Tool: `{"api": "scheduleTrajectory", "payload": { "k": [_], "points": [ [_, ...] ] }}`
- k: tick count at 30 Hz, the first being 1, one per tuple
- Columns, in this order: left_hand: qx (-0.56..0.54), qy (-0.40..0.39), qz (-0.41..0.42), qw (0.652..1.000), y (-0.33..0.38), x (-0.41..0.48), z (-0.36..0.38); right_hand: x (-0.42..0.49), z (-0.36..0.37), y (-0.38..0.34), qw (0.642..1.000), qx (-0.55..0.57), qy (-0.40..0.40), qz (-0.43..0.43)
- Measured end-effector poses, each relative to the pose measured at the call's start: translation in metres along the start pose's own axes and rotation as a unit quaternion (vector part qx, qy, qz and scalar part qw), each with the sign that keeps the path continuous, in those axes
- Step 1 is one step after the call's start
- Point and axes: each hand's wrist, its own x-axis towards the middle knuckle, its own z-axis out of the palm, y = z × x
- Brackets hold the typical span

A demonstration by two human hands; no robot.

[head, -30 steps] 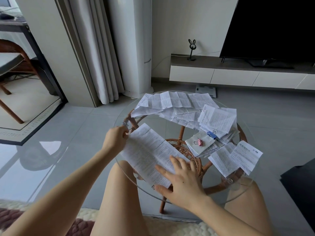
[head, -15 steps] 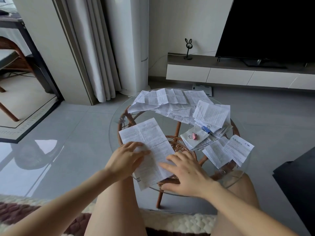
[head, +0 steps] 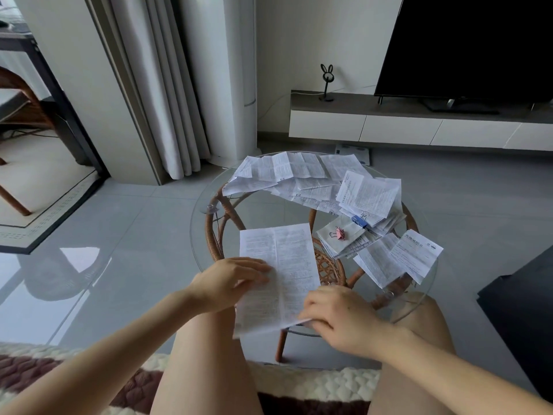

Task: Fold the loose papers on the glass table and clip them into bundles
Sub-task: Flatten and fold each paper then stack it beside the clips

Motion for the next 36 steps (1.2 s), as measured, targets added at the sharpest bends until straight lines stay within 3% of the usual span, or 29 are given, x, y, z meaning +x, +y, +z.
{"api": "scheduleTrajectory", "payload": {
  "k": [4, 9, 14, 19, 24, 27, 30, 32, 34, 36],
  "points": [
    [0.048, 0.011, -0.023, 0.999, -0.009, -0.004, -0.01, 0.01, -0.026, -0.001, 0.984, 0.149, -0.003, 0.103],
    [0.089, 0.021, -0.035, 0.995, -0.017, -0.012, -0.014, 0.02, -0.044, 0.0, 0.964, 0.203, -0.067, 0.159],
    [0.023, 0.038, -0.048, 0.998, -0.02, -0.013, -0.013, 0.052, -0.04, 0.023, 0.951, 0.196, 0.005, 0.239],
    [-0.018, 0.031, -0.053, 0.998, -0.023, -0.01, -0.015, 0.082, -0.052, 0.036, 0.921, 0.296, -0.001, 0.252],
    [-0.015, 0.026, -0.099, 0.995, -0.021, -0.011, -0.015, 0.093, -0.035, 0.051, 0.934, 0.135, -0.03, 0.329],
    [-0.004, 0.057, -0.112, 0.992, -0.017, -0.013, -0.014, 0.094, -0.025, 0.048, 0.942, 0.08, -0.023, 0.326],
    [-0.005, 0.071, -0.186, 0.98, -0.006, -0.007, -0.016, 0.095, -0.019, 0.046, 0.949, 0.033, -0.007, 0.315],
    [0.022, 0.136, -0.226, 0.964, 0.002, -0.001, -0.018, 0.096, -0.016, 0.047, 0.948, 0.013, 0.0, 0.319],
    [0.064, 0.21, -0.195, 0.956, 0.012, 0.005, -0.02, 0.098, -0.012, 0.05, 0.947, 0.006, 0.001, 0.321],
    [0.084, 0.22, -0.14, 0.962, 0.026, 0.015, -0.019, 0.1, -0.01, 0.053, 0.947, 0.002, 0.0, 0.321]
  ]
}}
